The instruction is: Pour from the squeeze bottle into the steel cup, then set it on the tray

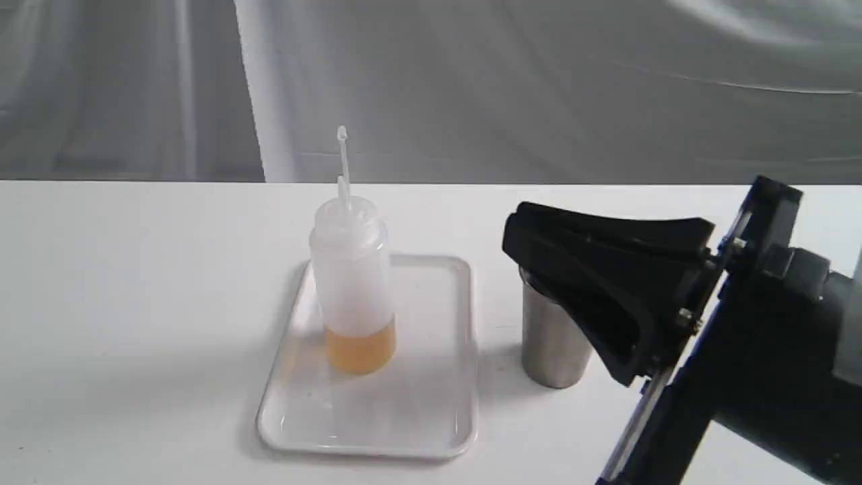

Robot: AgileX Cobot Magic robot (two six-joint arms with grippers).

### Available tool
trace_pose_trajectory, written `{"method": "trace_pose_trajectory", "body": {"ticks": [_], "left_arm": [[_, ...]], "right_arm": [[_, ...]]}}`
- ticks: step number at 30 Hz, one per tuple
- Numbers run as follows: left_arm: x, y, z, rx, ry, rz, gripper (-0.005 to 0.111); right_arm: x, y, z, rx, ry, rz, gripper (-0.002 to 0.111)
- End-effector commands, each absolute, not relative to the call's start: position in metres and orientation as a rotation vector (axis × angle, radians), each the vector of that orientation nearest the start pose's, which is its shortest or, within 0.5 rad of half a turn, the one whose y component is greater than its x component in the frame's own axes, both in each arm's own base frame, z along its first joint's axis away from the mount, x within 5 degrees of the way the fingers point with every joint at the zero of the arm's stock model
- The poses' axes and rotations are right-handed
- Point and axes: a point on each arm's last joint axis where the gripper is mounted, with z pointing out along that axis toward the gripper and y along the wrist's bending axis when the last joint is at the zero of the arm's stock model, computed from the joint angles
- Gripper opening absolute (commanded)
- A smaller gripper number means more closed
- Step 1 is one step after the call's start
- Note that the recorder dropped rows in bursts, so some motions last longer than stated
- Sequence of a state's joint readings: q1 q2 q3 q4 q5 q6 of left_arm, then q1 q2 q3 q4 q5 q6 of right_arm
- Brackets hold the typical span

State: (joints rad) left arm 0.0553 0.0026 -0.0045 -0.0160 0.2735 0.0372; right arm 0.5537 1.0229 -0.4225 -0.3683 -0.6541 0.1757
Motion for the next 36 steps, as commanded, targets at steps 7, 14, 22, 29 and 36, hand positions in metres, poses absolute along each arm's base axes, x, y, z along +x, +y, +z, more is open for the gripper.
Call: {"method": "trace_pose_trajectory", "body": {"ticks": [7, 14, 22, 29, 36], "left_arm": [[0.055, 0.002, 0.189, -0.024, 1.750, 0.042, 0.000], [0.055, 0.002, 0.189, -0.024, 1.750, 0.042, 0.000], [0.055, 0.002, 0.189, -0.020, 1.750, 0.045, 0.000], [0.055, 0.002, 0.189, -0.022, 1.750, 0.044, 0.000], [0.055, 0.002, 0.189, -0.024, 1.750, 0.043, 0.000]], "right_arm": [[0.145, 0.112, 0.270, -0.669, 1.400, 0.516, 0.000], [0.124, 0.097, 0.241, -0.643, 1.467, 0.524, 0.000], [0.101, 0.079, 0.213, -0.588, 1.520, 0.535, 0.000], [0.091, 0.071, 0.203, -0.582, 1.557, 0.516, 0.000], [0.090, 0.071, 0.202, -0.591, 1.563, 0.508, 0.000]]}}
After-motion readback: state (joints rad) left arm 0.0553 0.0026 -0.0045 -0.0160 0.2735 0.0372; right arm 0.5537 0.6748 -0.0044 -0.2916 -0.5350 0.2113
